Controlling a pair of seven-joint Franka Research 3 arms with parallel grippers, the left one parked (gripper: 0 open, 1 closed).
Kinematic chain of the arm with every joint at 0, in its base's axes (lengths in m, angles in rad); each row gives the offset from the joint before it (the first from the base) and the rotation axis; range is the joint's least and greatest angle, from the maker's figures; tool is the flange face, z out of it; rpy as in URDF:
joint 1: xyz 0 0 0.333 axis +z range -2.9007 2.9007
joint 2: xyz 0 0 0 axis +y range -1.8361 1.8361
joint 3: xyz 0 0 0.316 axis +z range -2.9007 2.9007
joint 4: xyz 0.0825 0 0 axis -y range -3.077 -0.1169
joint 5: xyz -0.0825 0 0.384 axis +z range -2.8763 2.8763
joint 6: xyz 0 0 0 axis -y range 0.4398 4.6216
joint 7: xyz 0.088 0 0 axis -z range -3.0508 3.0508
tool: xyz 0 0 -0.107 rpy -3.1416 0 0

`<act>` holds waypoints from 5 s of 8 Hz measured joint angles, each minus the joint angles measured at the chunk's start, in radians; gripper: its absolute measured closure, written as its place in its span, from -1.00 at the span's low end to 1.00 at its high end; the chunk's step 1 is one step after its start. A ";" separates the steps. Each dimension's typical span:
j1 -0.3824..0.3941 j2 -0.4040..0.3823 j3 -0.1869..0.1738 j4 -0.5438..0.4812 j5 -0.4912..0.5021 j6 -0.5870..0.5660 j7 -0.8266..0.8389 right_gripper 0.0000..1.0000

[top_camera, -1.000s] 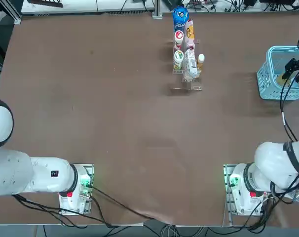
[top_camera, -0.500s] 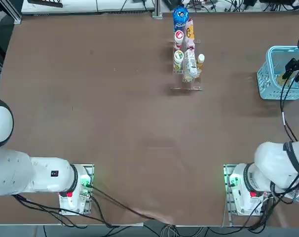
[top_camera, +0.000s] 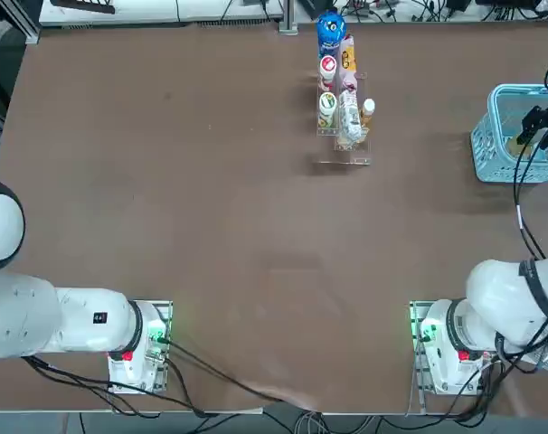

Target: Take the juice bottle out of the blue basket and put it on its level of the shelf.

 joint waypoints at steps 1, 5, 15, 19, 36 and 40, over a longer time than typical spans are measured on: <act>0.000 0.000 0.000 0.000 0.000 0.000 0.000 -0.69; 0.000 0.000 0.002 0.000 0.000 0.000 -0.001 -0.44; 0.020 -0.060 0.022 0.218 0.000 -0.388 -0.080 -0.08; 0.175 -0.123 0.030 0.487 -0.051 -0.719 -0.081 -0.08; 0.863 0.117 0.047 0.568 -0.065 -0.436 -0.197 -0.08; 0.890 0.199 0.046 0.569 -0.066 -0.312 -0.417 -0.08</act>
